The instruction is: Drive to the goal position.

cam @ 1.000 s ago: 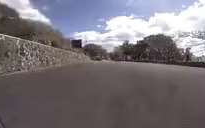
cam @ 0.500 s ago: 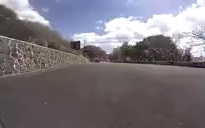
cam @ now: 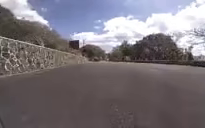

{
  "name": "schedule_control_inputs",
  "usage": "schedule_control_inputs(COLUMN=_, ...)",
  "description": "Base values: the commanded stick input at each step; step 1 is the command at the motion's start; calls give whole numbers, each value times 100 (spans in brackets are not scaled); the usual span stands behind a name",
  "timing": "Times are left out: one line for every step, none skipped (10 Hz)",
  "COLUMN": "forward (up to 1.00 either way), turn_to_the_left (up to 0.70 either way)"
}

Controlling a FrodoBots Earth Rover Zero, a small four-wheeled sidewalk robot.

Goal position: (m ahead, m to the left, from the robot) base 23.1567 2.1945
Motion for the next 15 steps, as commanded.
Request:
schedule_control_inputs(forward=85, turn_to_the_left=1)
schedule_control_inputs(forward=85, turn_to_the_left=1)
schedule_control_inputs(forward=85, turn_to_the_left=1)
schedule_control_inputs(forward=85, turn_to_the_left=1)
schedule_control_inputs(forward=85, turn_to_the_left=1)
schedule_control_inputs(forward=85, turn_to_the_left=1)
schedule_control_inputs(forward=85, turn_to_the_left=1)
schedule_control_inputs(forward=85, turn_to_the_left=1)
schedule_control_inputs(forward=85, turn_to_the_left=1)
schedule_control_inputs(forward=85, turn_to_the_left=1)
schedule_control_inputs(forward=85, turn_to_the_left=1)
schedule_control_inputs(forward=85, turn_to_the_left=1)
schedule_control_inputs(forward=85, turn_to_the_left=1)
schedule_control_inputs(forward=85, turn_to_the_left=1)
schedule_control_inputs(forward=85, turn_to_the_left=1)
